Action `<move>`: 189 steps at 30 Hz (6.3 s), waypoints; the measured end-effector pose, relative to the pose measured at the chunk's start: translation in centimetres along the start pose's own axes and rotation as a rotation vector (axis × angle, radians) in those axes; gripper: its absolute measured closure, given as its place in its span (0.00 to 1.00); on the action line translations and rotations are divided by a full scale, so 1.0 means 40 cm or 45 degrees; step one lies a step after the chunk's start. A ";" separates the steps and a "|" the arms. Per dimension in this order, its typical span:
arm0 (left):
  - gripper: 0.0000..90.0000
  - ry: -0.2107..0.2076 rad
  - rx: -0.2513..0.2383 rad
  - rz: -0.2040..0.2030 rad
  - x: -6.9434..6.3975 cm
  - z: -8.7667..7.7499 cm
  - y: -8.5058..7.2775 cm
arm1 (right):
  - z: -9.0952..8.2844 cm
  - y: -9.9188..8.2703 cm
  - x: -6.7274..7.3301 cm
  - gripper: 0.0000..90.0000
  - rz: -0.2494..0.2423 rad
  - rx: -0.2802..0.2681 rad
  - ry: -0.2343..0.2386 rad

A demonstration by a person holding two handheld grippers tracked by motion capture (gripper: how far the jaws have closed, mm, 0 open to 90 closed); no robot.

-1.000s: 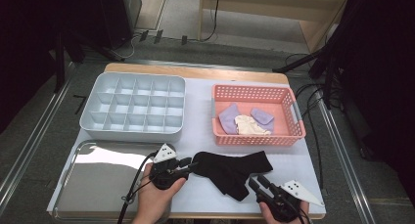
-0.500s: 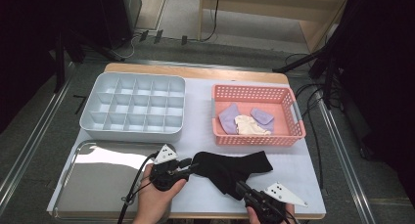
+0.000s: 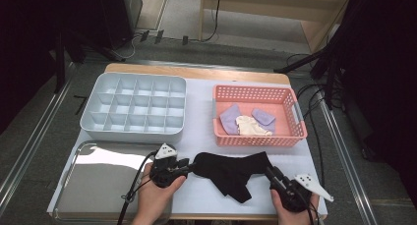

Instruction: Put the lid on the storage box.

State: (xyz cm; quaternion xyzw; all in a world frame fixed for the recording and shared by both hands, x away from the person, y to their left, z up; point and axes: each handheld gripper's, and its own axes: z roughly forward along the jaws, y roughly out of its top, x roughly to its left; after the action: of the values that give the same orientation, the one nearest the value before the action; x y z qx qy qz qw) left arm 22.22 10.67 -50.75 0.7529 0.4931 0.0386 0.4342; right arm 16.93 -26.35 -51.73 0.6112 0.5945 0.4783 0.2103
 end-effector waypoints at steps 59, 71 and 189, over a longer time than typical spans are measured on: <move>0.67 -0.052 -0.008 0.089 -0.045 0.005 -0.018 | -0.078 0.049 -0.014 0.98 0.158 -0.107 0.239; 0.60 -0.227 -0.034 0.151 -0.095 0.008 -0.027 | -0.047 0.015 0.082 0.98 -0.041 -0.032 0.258; 0.64 -0.074 0.014 0.029 -0.017 0.007 -0.012 | 0.003 0.012 -0.030 0.77 -0.049 0.069 -0.035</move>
State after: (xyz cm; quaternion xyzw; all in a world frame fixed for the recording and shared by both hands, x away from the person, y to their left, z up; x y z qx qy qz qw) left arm 21.65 10.04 -51.00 0.7618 0.4718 0.0191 0.4436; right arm 17.49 -27.52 -51.78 0.6116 0.6158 0.4497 0.2109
